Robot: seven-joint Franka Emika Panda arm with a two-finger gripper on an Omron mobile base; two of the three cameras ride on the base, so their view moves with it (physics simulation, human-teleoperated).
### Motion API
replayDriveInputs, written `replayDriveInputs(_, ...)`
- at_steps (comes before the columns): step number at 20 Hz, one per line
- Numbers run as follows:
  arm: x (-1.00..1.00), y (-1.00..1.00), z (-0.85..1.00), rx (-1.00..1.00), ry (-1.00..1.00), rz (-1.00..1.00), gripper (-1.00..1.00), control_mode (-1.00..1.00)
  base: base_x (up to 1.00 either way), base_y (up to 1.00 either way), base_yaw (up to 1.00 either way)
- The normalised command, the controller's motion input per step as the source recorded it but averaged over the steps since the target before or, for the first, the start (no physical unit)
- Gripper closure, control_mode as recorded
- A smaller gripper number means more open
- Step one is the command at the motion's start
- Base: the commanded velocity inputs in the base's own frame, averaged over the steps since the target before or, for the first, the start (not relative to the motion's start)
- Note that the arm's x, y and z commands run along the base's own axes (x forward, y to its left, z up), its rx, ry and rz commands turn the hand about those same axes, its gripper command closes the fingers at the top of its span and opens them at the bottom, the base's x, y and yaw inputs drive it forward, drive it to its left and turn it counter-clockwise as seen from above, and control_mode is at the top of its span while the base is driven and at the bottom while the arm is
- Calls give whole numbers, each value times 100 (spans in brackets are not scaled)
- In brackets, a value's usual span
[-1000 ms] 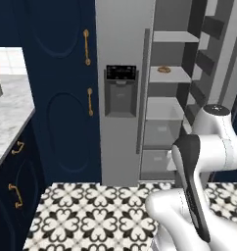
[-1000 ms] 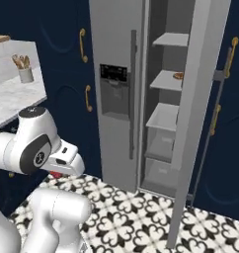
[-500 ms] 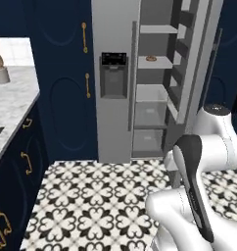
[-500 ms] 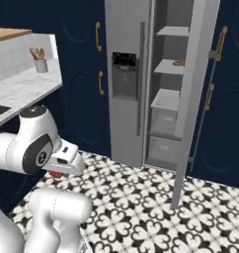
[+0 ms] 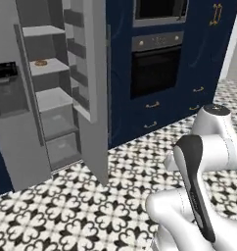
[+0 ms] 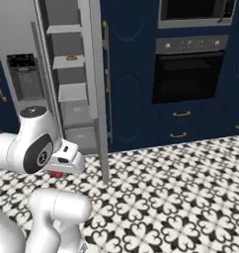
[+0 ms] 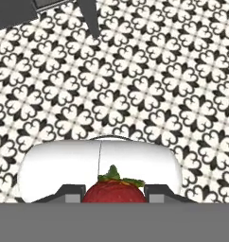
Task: Take the strawberry from the fridge and place it on top of the pancake, located on the dining counter.
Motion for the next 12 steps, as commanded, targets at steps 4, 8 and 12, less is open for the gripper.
replayDriveInputs(4,0,0,0,0,0,0,100,100,0,-52,-83)
replayDriveInputs(8,0,0,0,0,0,0,100,100,21,-65,-73)
replayDriveInputs(12,0,0,0,0,0,0,100,100,51,-72,-60)
